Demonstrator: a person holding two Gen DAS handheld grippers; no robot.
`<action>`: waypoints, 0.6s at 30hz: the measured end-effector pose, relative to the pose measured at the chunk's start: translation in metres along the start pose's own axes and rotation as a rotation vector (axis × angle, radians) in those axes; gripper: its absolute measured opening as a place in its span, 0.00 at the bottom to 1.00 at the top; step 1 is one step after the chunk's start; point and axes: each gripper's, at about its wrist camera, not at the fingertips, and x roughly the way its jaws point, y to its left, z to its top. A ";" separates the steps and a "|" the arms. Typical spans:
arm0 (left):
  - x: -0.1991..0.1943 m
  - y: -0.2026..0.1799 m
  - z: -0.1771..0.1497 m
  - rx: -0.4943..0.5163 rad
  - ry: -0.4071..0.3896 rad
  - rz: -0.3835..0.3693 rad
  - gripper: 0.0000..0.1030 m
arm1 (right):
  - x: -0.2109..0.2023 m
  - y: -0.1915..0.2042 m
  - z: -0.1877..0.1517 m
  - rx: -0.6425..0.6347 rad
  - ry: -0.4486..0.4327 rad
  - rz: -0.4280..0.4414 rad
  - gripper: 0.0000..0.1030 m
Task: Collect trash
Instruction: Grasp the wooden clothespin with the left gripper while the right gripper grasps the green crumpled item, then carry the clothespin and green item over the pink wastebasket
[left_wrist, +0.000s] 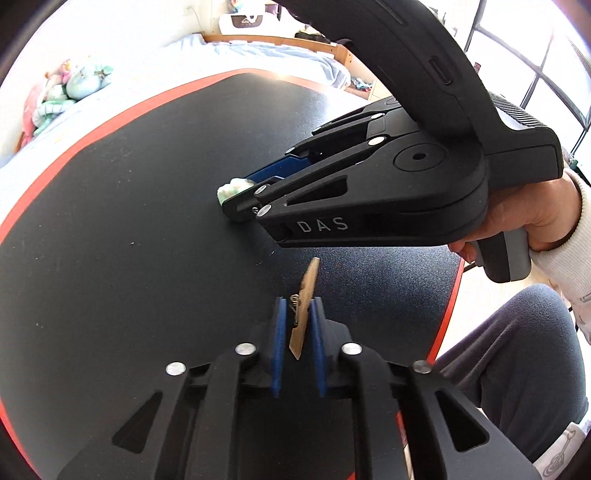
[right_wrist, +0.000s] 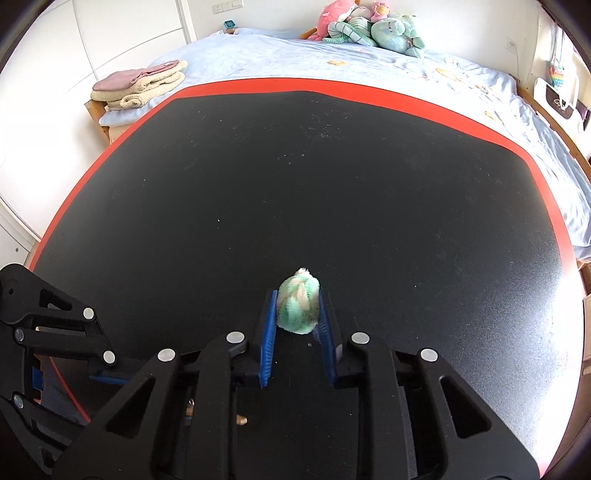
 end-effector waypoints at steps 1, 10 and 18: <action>-0.001 0.000 0.000 -0.002 0.003 -0.003 0.10 | 0.000 0.000 0.000 0.001 0.000 0.001 0.21; -0.014 -0.002 -0.002 -0.036 -0.001 0.016 0.10 | -0.025 -0.001 -0.005 0.017 -0.026 -0.006 0.20; -0.053 -0.012 -0.010 -0.068 -0.037 0.042 0.10 | -0.077 0.016 -0.021 0.025 -0.073 -0.002 0.20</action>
